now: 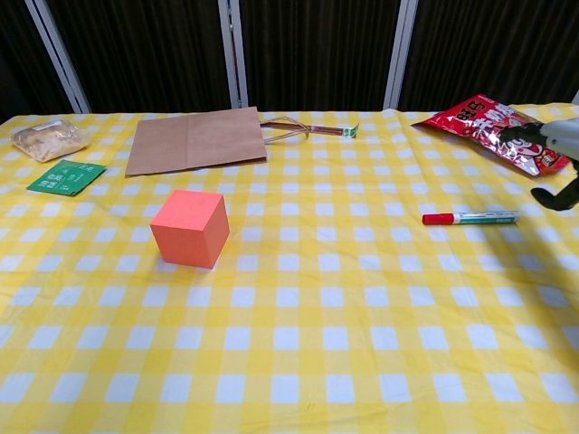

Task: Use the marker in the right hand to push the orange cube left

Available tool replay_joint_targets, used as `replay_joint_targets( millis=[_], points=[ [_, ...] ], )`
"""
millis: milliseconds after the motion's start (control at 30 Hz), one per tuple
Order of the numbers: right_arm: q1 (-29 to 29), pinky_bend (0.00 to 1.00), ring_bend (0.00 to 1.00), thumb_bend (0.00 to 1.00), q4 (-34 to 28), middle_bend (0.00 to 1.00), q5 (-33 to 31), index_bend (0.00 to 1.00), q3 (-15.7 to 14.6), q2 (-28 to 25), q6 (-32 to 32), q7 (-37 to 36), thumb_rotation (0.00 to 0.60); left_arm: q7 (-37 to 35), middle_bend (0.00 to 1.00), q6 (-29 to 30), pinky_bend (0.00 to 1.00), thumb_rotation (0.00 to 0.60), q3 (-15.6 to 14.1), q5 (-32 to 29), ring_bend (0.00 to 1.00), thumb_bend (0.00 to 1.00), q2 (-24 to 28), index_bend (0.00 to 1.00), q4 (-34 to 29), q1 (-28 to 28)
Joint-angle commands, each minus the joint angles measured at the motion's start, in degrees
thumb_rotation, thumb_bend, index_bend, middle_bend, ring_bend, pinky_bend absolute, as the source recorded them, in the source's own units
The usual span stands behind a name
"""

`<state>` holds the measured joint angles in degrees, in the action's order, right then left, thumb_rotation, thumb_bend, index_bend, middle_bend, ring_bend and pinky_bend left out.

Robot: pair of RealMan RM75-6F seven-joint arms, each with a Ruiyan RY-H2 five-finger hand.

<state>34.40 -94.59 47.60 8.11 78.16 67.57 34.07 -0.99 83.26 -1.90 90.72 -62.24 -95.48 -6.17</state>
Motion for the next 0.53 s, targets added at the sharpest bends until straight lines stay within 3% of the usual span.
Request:
replay_joint_targets(
  millis=[33,300,400,533],
  points=[
    [-7.0,0.0,0.0,0.49,-6.49,0.03,10.08,0.0,-4.25,-6.13,6.65,-8.16,0.6,0.84,0.0,0.56,0.0,0.6,0.28,-0.48,0.0,0.0,-0.39,0.0,0.37,0.4],
    [-16.64,0.0,0.0,0.34,-8.58,0.0,23.27,0.0,-12.06,-11.81,13.81,-18.39,0.6,3.35,0.0,3.18,0.0,0.6,0.95,-0.59,0.0,0.0,-1.82,0.0,1.03,1.58],
    [-18.79,0.0,0.0,0.31,-6.88,0.0,25.66,0.0,-13.14,-12.31,14.94,-20.52,0.6,4.52,0.0,4.0,0.0,0.6,1.23,-0.3,0.0,0.0,-2.67,0.0,1.65,1.8],
    [-20.4,0.0,0.0,0.3,-5.68,0.0,27.41,0.0,-12.13,-11.72,16.91,-22.61,0.6,5.78,0.0,3.8,0.0,0.6,1.3,-0.31,0.0,0.0,-3.37,0.0,2.11,1.74]
  ],
)
